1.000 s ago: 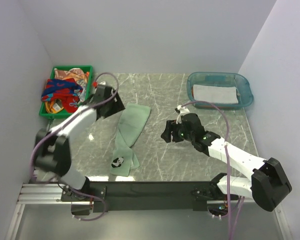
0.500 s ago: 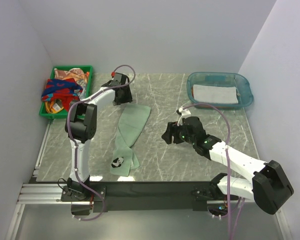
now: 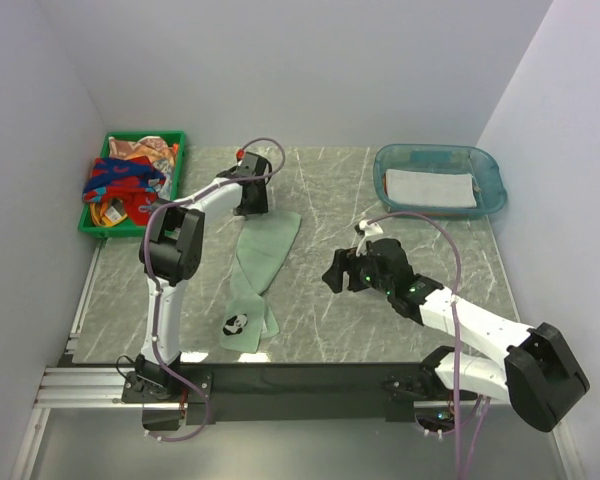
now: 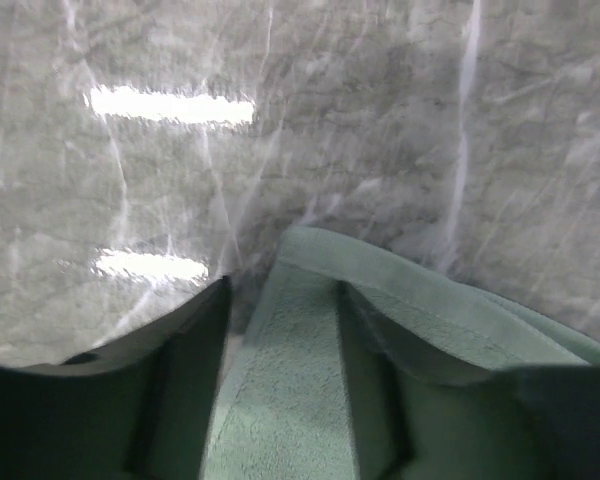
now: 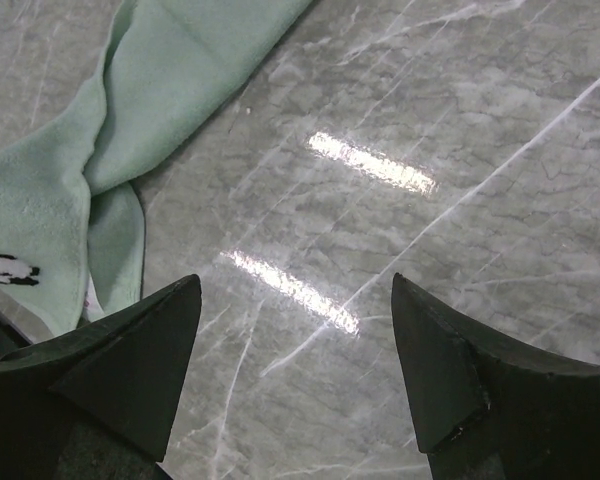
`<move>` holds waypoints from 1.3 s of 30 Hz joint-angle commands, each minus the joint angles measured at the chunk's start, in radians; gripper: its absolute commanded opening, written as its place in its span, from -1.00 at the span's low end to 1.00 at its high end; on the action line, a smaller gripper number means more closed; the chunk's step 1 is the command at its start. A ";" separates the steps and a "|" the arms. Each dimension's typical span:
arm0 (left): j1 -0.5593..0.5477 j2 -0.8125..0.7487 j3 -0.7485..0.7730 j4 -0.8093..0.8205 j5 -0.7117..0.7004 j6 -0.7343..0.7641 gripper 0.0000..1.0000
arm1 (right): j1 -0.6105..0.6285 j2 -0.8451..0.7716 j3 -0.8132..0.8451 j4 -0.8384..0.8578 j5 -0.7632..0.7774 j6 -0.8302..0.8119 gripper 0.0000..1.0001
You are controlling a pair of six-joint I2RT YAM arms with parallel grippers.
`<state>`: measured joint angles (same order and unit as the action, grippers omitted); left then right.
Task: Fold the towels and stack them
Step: Flatten out the crumpled towel
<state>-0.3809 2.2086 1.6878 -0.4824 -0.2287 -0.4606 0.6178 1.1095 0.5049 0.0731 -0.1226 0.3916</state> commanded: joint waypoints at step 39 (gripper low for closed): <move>-0.243 -0.925 -0.566 -0.087 -0.026 -0.115 -0.99 | 0.000 -0.057 0.092 0.031 0.109 0.036 0.56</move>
<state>-0.6296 1.3006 1.1767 -0.6060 -0.2588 -0.5301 0.6174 1.0512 0.5701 0.0826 -0.0334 0.4088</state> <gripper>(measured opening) 0.020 0.782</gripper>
